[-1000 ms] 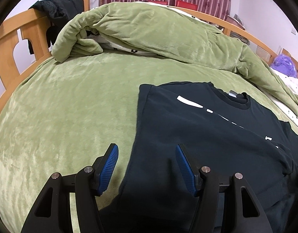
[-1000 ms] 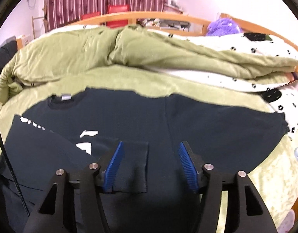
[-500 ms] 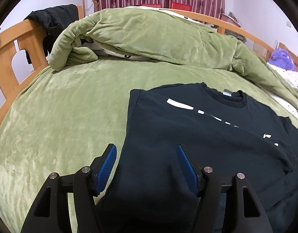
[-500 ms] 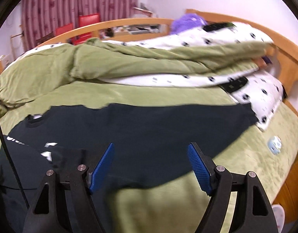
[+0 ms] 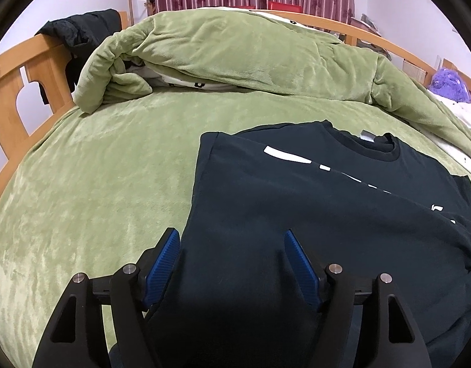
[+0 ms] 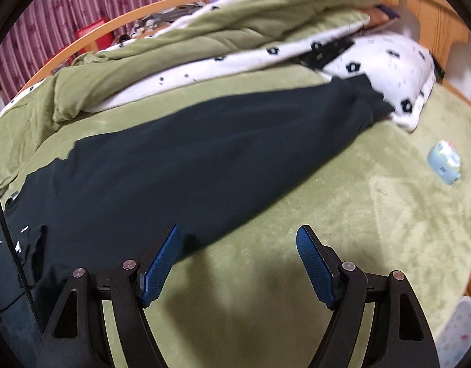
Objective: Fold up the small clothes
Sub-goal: 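Move the right tool to the other sleeve cuff and grasp it, then fold the held sleeve with the right tool across the body, release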
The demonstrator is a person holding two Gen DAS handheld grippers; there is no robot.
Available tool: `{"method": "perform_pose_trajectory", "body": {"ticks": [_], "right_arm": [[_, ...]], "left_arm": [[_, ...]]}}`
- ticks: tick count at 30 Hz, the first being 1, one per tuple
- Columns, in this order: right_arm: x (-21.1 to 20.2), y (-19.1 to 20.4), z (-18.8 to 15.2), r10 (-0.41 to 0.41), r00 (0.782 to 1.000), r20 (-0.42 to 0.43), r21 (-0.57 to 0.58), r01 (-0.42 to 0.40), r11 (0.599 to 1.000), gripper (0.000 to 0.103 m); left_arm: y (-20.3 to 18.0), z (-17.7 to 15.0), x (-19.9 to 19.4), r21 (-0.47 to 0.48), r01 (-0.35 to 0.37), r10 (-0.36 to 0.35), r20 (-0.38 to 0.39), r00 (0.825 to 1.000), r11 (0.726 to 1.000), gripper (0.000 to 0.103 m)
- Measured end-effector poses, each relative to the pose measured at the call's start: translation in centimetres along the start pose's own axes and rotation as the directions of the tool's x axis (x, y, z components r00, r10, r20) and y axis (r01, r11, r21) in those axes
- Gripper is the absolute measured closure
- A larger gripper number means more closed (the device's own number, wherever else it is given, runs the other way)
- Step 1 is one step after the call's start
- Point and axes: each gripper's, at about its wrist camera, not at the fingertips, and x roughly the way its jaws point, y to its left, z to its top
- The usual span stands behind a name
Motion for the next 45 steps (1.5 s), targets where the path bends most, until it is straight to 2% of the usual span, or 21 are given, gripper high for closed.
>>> {"method": "perform_pose_trajectory", "body": {"ticks": [2, 9, 11, 12, 13, 15, 21, 25, 29, 35, 41, 45], "right_arm": [[1.2, -0.7, 0.3, 0.009, 1.0, -0.009, 0.021, -0.009, 1.0, 0.026], [3.4, -3.0, 2.7, 0.038, 0.998, 0.042, 0.116, -0.042, 0.992, 0.028], [4.1, -3.3, 3.5, 0.015, 0.999, 0.046, 0.129, -0.021, 0.991, 0.038], [4.3, -3.4, 3.9, -0.003, 0.999, 0.047, 0.131, -0.003, 0.991, 0.051], [4.5, -3.5, 4.2, -0.025, 0.999, 0.049, 0.128, 0.019, 0.992, 0.072], [4.6, -3.5, 4.8, -0.032, 0.998, 0.051, 0.116, 0.026, 0.993, 0.094], [0.5, -0.8, 6.4, -0.068, 0.984, 0.166, 0.058, 0.059, 0.997, 0.097], [-4.0, 2.9, 7.7, -0.03, 0.969, 0.247, 0.006, 0.029, 1.0, 0.097], [-8.6, 8.9, 8.4, 0.039, 0.952, 0.303, -0.078, -0.016, 0.997, 0.097], [-12.5, 18.5, 6.9, 0.134, 0.941, 0.312, -0.198, -0.074, 0.977, 0.097], [-14.4, 28.1, 2.8, 0.221, 0.938, 0.269, -0.293, -0.138, 0.946, 0.097], [-14.9, 33.7, -0.9, 0.275, 0.935, 0.225, -0.352, -0.185, 0.917, 0.097]], "left_arm": [[-0.2, -0.1, 0.3, 0.003, -0.004, 0.004, 0.0, 1.0, 1.0, 0.034], [-0.3, -0.2, 0.8, -0.004, -0.029, 0.029, 0.011, 1.0, 1.0, 0.034], [-0.1, -0.3, 1.1, -0.009, -0.035, 0.035, -0.002, 0.999, 0.999, 0.034], [0.0, -0.3, 1.3, -0.012, -0.034, 0.034, -0.009, 0.999, 0.999, 0.034], [0.1, -0.3, 1.4, -0.021, -0.032, 0.031, -0.019, 0.999, 0.999, 0.034], [0.4, -0.3, 1.5, -0.032, -0.027, 0.026, -0.028, 0.999, 0.999, 0.034], [1.1, 0.1, -0.2, -0.028, -0.003, 0.003, 0.009, 1.0, 1.0, 0.034], [1.7, 0.6, -1.6, -0.033, 0.0, 0.001, 0.033, 0.999, 0.999, 0.034], [3.0, 1.1, -3.0, -0.031, 0.001, 0.001, 0.066, 0.998, 1.0, 0.034], [5.2, 1.4, -3.5, -0.064, 0.003, 0.001, 0.067, 0.998, 0.998, 0.034], [6.8, 1.2, -4.1, -0.073, 0.02, -0.015, 0.074, 0.997, 0.997, 0.034], [7.7, 1.0, -4.0, -0.098, 0.058, -0.053, 0.054, 0.997, 0.993, 0.034]]}}
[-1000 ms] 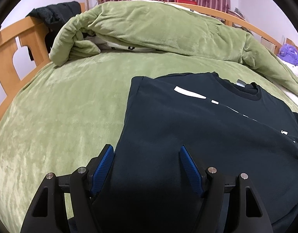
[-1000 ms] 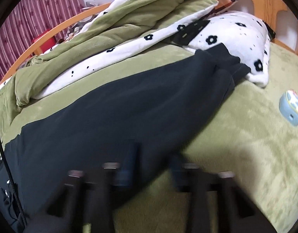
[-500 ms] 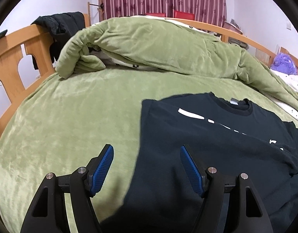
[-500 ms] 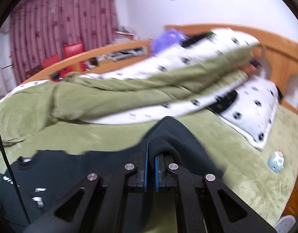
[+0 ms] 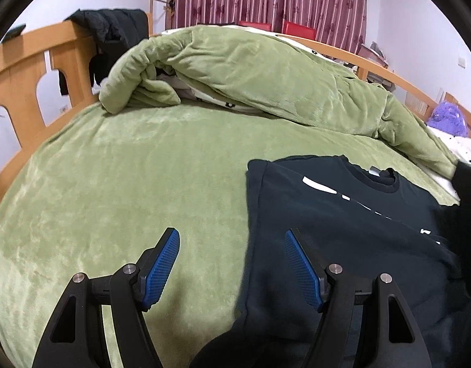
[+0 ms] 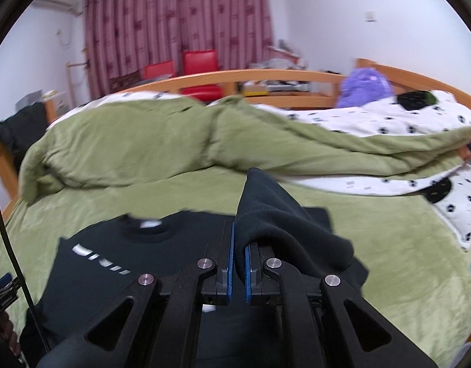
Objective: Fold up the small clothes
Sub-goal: 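Fold the held sleeve with the right tool across the body, release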
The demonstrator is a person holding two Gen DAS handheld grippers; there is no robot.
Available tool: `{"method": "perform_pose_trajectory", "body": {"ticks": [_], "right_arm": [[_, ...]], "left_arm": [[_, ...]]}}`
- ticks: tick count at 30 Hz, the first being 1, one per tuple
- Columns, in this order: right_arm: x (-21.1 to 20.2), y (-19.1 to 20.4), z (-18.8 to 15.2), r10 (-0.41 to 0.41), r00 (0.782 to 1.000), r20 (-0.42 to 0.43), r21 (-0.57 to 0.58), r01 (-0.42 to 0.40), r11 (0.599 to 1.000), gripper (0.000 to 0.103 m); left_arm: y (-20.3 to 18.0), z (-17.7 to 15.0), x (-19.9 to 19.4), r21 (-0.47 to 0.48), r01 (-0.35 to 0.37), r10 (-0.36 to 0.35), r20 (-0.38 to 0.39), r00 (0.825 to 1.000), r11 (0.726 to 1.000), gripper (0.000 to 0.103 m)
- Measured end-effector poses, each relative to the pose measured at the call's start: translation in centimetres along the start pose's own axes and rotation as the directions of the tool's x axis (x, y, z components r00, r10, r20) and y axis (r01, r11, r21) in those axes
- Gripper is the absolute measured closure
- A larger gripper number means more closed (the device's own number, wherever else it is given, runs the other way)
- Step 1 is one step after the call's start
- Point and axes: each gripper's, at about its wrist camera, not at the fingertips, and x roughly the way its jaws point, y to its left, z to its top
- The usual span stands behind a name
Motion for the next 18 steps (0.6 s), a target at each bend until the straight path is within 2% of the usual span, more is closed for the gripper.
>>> {"method": "perform_pose_trajectory", "body": {"ticks": [4, 7, 12, 15, 17, 18], "right_arm": [[1.2, 6.7, -3.3, 0.043, 0.998, -0.054, -0.087, -0.048, 0.995, 0.098], [2.6, 10.1, -6.2, 0.047, 0.993, -0.106, -0.147, -0.063, 0.987, 0.098], [4.7, 13.2, -10.7, 0.055, 0.983, -0.175, -0.207, -0.091, 0.974, 0.095], [5.7, 13.9, -12.6, 0.077, 0.97, -0.231, -0.212, -0.127, 0.969, 0.087], [6.1, 13.9, -13.4, 0.091, 0.96, -0.264, -0.215, -0.15, 0.965, 0.077], [6.3, 13.8, -13.8, 0.097, 0.955, -0.282, -0.217, -0.162, 0.963, 0.068]], "left_arm": [[-0.2, -0.3, -0.1, 0.014, 0.02, -0.019, -0.014, 1.0, 1.0, 0.034], [-0.4, -0.4, -0.2, 0.024, 0.032, -0.031, -0.015, 0.999, 0.999, 0.034], [-0.5, -0.4, -0.3, 0.028, 0.039, -0.038, -0.017, 0.999, 0.999, 0.034], [-0.8, -0.4, -0.1, 0.033, 0.038, -0.038, -0.021, 0.999, 0.999, 0.034], [-1.3, -0.4, -0.1, 0.038, 0.044, -0.043, -0.021, 0.999, 0.998, 0.034], [-1.4, -0.5, -0.1, 0.041, 0.046, -0.045, -0.021, 0.999, 0.998, 0.034]]}}
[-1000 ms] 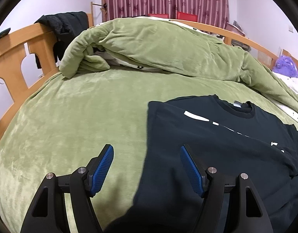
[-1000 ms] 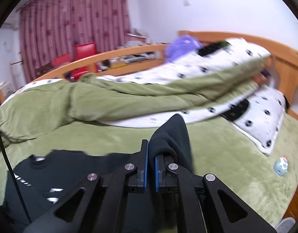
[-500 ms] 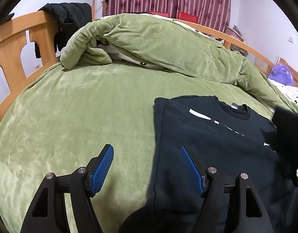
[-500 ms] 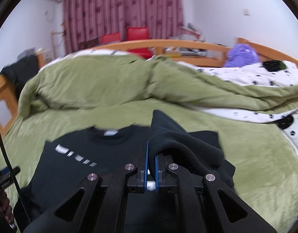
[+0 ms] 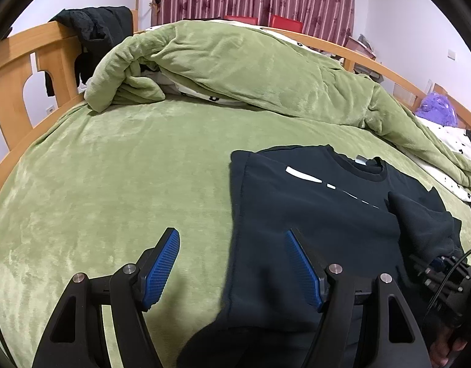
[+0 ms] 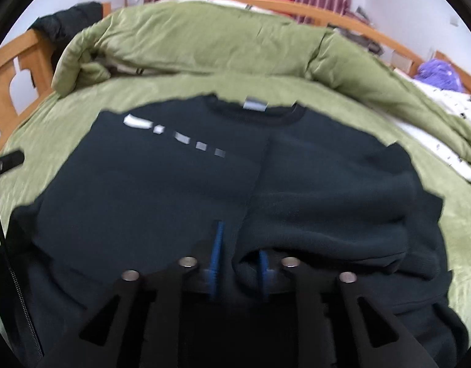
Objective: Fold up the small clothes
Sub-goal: 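Fold the held sleeve with the right tool across the body, release, then grasp the folded sleeve cuff with the left tool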
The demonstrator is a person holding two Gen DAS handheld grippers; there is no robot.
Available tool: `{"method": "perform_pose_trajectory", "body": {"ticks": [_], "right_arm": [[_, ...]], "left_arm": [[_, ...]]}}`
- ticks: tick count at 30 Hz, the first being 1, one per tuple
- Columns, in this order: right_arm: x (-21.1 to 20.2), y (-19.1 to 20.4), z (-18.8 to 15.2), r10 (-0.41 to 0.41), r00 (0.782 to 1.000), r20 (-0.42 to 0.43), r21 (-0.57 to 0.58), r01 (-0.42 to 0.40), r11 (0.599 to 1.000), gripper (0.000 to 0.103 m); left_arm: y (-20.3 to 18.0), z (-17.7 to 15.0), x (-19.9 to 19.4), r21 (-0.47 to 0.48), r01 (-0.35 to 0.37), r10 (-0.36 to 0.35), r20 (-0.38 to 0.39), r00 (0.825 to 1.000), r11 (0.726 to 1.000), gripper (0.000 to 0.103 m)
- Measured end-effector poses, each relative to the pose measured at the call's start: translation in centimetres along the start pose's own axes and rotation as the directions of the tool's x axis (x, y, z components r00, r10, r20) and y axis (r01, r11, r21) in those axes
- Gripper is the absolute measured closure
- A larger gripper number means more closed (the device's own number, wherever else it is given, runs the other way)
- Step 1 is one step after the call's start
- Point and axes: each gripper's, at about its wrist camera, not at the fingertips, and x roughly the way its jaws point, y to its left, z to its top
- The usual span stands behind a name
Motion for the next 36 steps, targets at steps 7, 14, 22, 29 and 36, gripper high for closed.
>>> {"method": "perform_pose_trajectory", "body": {"ticks": [7, 14, 22, 29, 36], "right_arm": [[-2.1, -2.1, -1.3, 0.011, 1.0, 0.026, -0.009, -0.01, 1.0, 0.056], [-7.8, -6.6, -0.2, -0.025, 0.988, 0.152, 0.044, 0.018, 0.999, 0.039], [-10.6, -15.6, -0.4, -0.157, 0.974, 0.161, 0.149, 0.133, 0.98, 0.039], [-12.2, -22.7, -1.2, -0.291, 0.941, 0.172, 0.196, 0.257, 0.946, 0.039], [-11.7, -26.8, -2.8, -0.339, 0.934, 0.112, 0.213, 0.311, 0.926, 0.039]], "left_arm": [[-3.2, -0.7, 0.2, 0.054, 0.027, -0.026, -0.01, 1.0, 0.998, 0.034], [-8.6, -1.1, -1.1, 0.147, 0.062, -0.063, 0.001, 0.998, 0.987, 0.034], [-16.7, -1.2, -2.6, 0.213, 0.118, -0.123, 0.008, 0.992, 0.97, 0.034], [-24.7, -2.0, -3.1, 0.27, 0.181, -0.185, -0.011, 0.983, 0.946, 0.034], [-31.8, -3.9, -2.6, 0.323, 0.248, -0.241, -0.063, 0.969, 0.913, 0.034]]}}
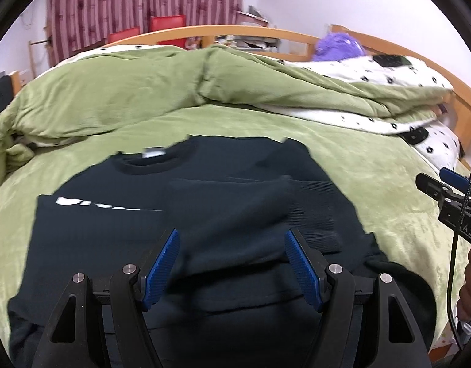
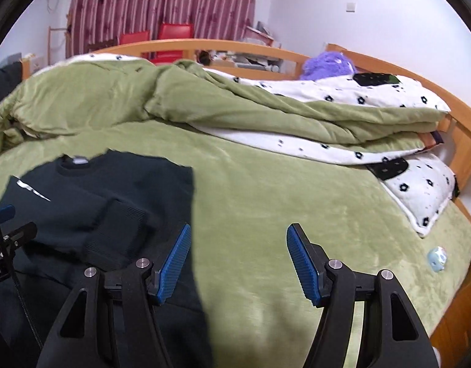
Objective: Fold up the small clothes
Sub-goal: 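Grasp the folded sleeve cuff with the left tool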
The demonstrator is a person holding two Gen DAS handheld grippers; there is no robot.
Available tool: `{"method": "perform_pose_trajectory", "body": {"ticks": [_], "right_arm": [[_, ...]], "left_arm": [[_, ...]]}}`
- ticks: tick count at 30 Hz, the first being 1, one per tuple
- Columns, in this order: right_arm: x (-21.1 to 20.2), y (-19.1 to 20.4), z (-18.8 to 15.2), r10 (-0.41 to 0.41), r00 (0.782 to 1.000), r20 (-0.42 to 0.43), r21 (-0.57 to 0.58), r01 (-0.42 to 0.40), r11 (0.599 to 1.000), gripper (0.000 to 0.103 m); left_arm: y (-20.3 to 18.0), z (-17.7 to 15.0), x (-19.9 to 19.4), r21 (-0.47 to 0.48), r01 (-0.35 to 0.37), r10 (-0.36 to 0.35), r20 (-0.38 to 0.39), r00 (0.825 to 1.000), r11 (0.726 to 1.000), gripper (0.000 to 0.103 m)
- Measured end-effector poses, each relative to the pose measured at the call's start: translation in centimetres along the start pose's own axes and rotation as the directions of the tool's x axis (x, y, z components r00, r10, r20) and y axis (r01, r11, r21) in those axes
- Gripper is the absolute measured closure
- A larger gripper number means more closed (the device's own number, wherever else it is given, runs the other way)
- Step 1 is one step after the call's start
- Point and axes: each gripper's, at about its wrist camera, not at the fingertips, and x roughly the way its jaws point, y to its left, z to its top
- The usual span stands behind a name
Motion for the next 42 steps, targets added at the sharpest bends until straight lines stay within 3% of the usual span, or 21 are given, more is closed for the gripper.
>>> {"method": "perform_pose_trajectory", "body": {"ticks": [10, 18, 25, 28, 30, 34, 38, 42], "right_arm": [[1.2, -4.8, -1.2, 0.001, 0.999, -0.048, 0.081, 0.003, 0.997, 0.039], [1.7, -5.7, -1.3, 0.019, 0.998, -0.058, 0.105, -0.012, 0.994, 0.039], [2.0, -5.8, -1.5, 0.026, 0.997, -0.07, 0.119, -0.018, 0.993, 0.039], [2.0, -5.7, -1.4, 0.028, 0.997, -0.07, 0.126, -0.019, 0.992, 0.039], [2.0, -5.7, -1.3, 0.028, 0.997, -0.07, 0.128, -0.019, 0.992, 0.039], [2.0, -5.4, -1.2, 0.033, 0.997, -0.067, 0.125, -0.025, 0.992, 0.039], [1.9, -4.1, -0.5, 0.035, 0.998, -0.061, 0.116, -0.028, 0.993, 0.039], [1.4, -2.4, 0.1, 0.044, 0.998, -0.048, 0.096, -0.039, 0.995, 0.039]], "left_arm": [[-5.9, -0.8, 4.2, 0.028, 0.069, -0.066, -0.077, 0.995, 0.997, 0.034], [-7.3, -2.0, 7.0, 0.054, 0.019, -0.013, -0.123, 0.992, 0.998, 0.026], [-8.0, -2.5, 7.5, 0.096, -0.025, 0.036, -0.109, 0.993, 0.995, 0.026], [-8.0, -2.6, 7.1, 0.108, -0.023, 0.033, -0.099, 0.995, 0.994, 0.036], [-7.8, -2.6, 6.7, 0.12, -0.025, 0.036, -0.084, 0.996, 0.992, 0.054], [-6.5, -2.1, 5.6, 0.115, -0.016, 0.023, -0.061, 0.998, 0.993, 0.079], [-4.0, -1.1, 4.0, 0.056, 0.016, -0.014, -0.028, 0.999, 0.998, 0.083], [-0.8, -0.4, 1.6, 0.007, -0.007, 0.006, 0.029, 1.0, 1.0, 0.083]]}}
